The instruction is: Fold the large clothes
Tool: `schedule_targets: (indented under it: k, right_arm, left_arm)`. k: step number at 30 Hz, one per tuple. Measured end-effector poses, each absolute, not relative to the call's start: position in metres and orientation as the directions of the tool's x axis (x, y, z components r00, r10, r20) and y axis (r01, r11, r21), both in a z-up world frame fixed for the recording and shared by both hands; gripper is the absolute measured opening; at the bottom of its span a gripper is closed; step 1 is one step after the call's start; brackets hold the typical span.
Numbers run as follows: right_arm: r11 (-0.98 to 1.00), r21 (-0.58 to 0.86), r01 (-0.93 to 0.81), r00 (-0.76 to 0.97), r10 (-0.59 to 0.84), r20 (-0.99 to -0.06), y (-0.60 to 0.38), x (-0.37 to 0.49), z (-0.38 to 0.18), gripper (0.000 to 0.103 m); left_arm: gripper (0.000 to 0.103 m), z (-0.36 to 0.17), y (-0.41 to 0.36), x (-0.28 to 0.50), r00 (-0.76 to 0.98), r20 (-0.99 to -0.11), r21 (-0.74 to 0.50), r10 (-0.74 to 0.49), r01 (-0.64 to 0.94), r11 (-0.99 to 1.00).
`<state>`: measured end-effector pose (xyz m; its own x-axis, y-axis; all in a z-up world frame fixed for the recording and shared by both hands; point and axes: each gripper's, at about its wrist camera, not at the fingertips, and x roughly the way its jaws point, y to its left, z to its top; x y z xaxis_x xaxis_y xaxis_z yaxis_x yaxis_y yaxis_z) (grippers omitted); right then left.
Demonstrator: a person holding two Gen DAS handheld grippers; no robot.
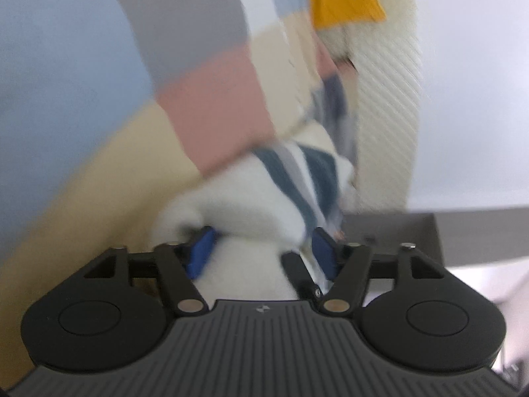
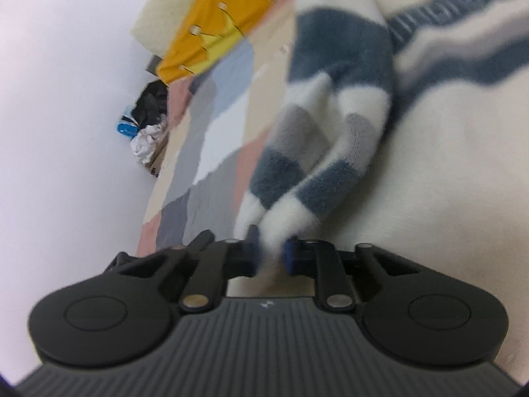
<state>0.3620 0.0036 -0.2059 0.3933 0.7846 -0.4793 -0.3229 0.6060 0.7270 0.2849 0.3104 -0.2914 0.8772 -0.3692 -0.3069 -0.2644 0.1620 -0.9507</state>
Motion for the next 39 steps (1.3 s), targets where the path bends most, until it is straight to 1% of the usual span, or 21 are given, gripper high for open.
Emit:
schedule_targets:
  k: [3,4,6,8,10,13,16,19,24,26,29,30,31,32,34,37,39]
  right_arm:
    - [0.555,0.759,-0.342,0.423,0.812,-0.403,-0.011,0.36,-0.192,0.011]
    - [0.534,0.775,-0.339,0.432,0.82,-0.376,-0.017,0.36,-0.189,0.011]
    - [0.524,0.781,-0.34,0.451,0.82,-0.353,-0.024,0.358,-0.184,0.011]
    - [0.54,0.76,-0.362,0.469,0.81,-0.352,-0.026,0.354,-0.18,0.011]
    - [0.573,0.723,-0.387,0.493,0.791,-0.363,-0.031,0.348,-0.177,0.011]
    - [0.586,0.714,-0.382,0.501,0.781,-0.373,-0.041,0.345,-0.179,0.01]
    - [0.606,0.697,-0.383,0.524,0.764,-0.376,-0.046,0.343,-0.179,0.01]
    - [0.62,0.684,-0.384,0.535,0.753,-0.383,-0.047,0.34,-0.179,0.01]
    - [0.646,0.659,-0.385,0.546,0.735,-0.402,-0.048,0.336,-0.179,0.01]
    - [0.654,0.647,-0.391,0.555,0.728,-0.402,-0.047,0.334,-0.178,0.01]
    - [0.665,0.629,-0.403,0.568,0.72,-0.398,-0.047,0.332,-0.176,0.01]
    - [0.669,0.622,-0.407,0.571,0.718,-0.398,-0.046,0.332,-0.176,0.01]
    - [0.671,0.617,-0.41,0.574,0.716,-0.398,-0.046,0.331,-0.176,0.01]
    - [0.674,0.613,-0.413,0.576,0.714,-0.397,-0.046,0.33,-0.176,0.01]
    - [0.677,0.607,-0.416,0.579,0.712,-0.397,-0.045,0.329,-0.176,0.01]
    - [0.681,0.599,-0.421,0.578,0.711,-0.401,-0.044,0.328,-0.176,0.01]
    - [0.689,0.58,-0.434,0.58,0.706,-0.405,-0.041,0.327,-0.175,0.01]
  left_arm:
    - [0.073,-0.287,0.304,0.287,0.885,-0.26,-0.964,-0.386,-0.214,0.157]
    - [0.074,-0.287,0.302,0.288,0.885,-0.257,-0.964,-0.389,-0.209,0.161]
    - [0.074,-0.287,0.298,0.289,0.887,-0.265,-0.961,-0.377,-0.212,0.175]
    - [0.074,-0.292,0.3,0.29,0.897,-0.25,-0.967,-0.366,-0.213,0.139]
    - [0.074,-0.3,0.306,0.286,0.908,-0.226,-0.974,-0.354,-0.218,0.061]
    - [0.074,-0.312,0.314,0.282,0.92,-0.201,-0.974,-0.338,-0.224,-0.033]
    - [0.074,-0.317,0.317,0.28,0.924,-0.213,-0.964,-0.317,-0.251,-0.083]
    - [0.074,-0.329,0.323,0.279,0.934,-0.202,-0.947,-0.295,-0.262,-0.183]
    - [0.073,-0.347,0.331,0.284,0.924,-0.22,-0.906,-0.312,-0.312,-0.287]
    - [0.073,-0.35,0.333,0.289,0.92,-0.223,-0.893,-0.323,-0.326,-0.31]
    - [0.071,-0.35,0.336,0.296,0.91,-0.244,-0.891,-0.336,-0.347,-0.293]
    - [0.064,-0.348,0.336,0.297,0.903,-0.259,-0.893,-0.343,-0.359,-0.27]
    - [0.051,-0.346,0.337,0.3,0.889,-0.289,-0.894,-0.355,-0.383,-0.232]
    - [0.044,-0.346,0.336,0.303,0.876,-0.316,-0.892,-0.364,-0.405,-0.202]
    - [0.025,-0.346,0.336,0.307,0.863,-0.344,-0.89,-0.37,-0.426,-0.164]
    - [0.014,-0.34,0.338,0.308,0.859,-0.371,-0.901,-0.353,-0.425,-0.089]
    - [0.011,-0.326,0.337,0.307,0.86,-0.398,-0.907,-0.319,-0.422,-0.006]
